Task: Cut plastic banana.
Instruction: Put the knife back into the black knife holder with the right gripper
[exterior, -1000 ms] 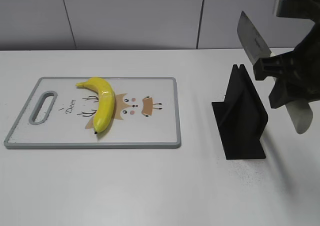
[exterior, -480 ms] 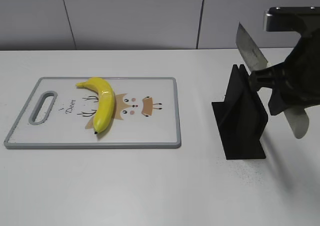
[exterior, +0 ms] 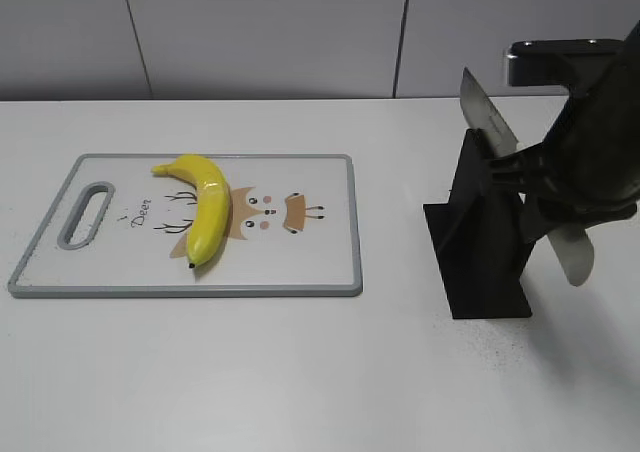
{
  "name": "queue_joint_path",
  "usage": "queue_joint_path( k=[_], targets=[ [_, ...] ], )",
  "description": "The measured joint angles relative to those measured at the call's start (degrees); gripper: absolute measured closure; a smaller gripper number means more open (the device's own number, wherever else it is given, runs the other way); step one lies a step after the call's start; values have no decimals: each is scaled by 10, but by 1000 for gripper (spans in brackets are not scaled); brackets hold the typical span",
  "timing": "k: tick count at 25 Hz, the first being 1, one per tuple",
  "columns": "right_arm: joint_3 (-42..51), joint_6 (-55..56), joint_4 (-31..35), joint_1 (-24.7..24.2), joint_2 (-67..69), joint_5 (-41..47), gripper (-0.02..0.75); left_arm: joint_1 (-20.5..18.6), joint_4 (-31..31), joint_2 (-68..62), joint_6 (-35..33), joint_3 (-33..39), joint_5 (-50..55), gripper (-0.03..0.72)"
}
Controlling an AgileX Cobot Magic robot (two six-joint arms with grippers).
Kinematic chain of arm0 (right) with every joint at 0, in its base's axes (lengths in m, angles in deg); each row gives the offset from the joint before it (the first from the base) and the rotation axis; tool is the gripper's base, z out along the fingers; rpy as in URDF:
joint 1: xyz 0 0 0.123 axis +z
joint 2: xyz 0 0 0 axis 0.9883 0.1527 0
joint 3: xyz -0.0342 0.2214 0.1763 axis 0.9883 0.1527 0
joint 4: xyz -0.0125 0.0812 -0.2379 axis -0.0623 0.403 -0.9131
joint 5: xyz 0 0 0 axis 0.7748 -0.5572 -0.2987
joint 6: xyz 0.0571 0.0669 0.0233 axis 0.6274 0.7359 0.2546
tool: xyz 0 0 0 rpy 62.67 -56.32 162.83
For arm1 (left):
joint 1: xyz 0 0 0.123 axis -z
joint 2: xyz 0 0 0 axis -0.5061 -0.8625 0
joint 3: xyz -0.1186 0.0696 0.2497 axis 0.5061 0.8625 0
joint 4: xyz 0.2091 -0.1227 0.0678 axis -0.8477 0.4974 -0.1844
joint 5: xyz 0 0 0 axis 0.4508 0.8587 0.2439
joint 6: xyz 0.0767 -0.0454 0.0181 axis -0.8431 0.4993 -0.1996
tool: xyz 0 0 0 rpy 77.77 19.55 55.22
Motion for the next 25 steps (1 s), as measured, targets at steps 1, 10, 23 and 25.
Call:
queue_joint_path(
  k=[1,10,23,25],
  targets=[
    [0,0,-1,0,5,-2,578,0,0,0,0,0,0,172],
    [0,-1,-3,0,36,2,577,0,0,0,0,0,0,172],
    [0,-12,7,0,37,15,209,0,0,0,0,0,0,172],
    [0,-17,7,0,33,15,130,0,0,0,0,0,0,172]
  ],
)
